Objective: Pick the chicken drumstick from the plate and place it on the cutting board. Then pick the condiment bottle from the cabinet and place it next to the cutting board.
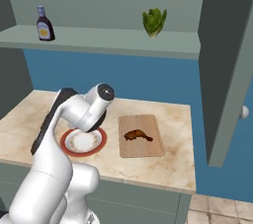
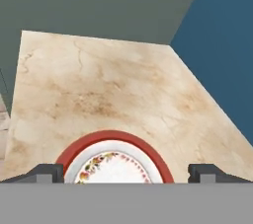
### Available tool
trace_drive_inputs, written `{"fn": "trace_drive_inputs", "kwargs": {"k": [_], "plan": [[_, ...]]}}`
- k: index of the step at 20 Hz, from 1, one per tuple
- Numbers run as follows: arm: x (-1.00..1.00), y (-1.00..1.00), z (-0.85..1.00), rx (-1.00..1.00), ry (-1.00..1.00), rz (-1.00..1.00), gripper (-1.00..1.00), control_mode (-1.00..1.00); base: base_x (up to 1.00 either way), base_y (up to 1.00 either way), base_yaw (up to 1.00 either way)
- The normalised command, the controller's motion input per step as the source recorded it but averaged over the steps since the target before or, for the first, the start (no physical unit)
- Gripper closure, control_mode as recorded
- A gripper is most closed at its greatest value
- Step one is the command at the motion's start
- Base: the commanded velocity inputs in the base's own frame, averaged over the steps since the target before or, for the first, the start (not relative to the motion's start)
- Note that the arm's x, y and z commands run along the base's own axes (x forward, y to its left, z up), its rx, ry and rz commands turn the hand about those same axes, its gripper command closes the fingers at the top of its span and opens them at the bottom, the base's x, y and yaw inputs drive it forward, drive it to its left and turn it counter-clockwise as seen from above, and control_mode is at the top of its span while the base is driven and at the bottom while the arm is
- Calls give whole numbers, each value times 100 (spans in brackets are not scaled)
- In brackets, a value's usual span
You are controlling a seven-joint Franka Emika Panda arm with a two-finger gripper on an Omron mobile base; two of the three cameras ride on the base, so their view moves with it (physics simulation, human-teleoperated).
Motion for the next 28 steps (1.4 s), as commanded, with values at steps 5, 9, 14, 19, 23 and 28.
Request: {"fn": "trace_drive_inputs", "kwargs": {"k": [5, 9, 14, 19, 23, 28], "plan": [[0, 50, 4, 9, 0, 3, -100, -100, 0, 0, 0], [-2, 34, 0, 11, 0, 2, -100, -100, 0, 0, 0], [-4, 36, 6, 10, 0, 3, -100, -100, 0, 0, 0], [-10, 28, 9, 10, 0, 5, -100, -100, 0, 0, 0], [-12, 11, 17, 10, 0, 6, -100, -100, 0, 0, 0], [-13, 6, 25, 10, 0, 7, -100, -100, 0, 0, 0]]}}
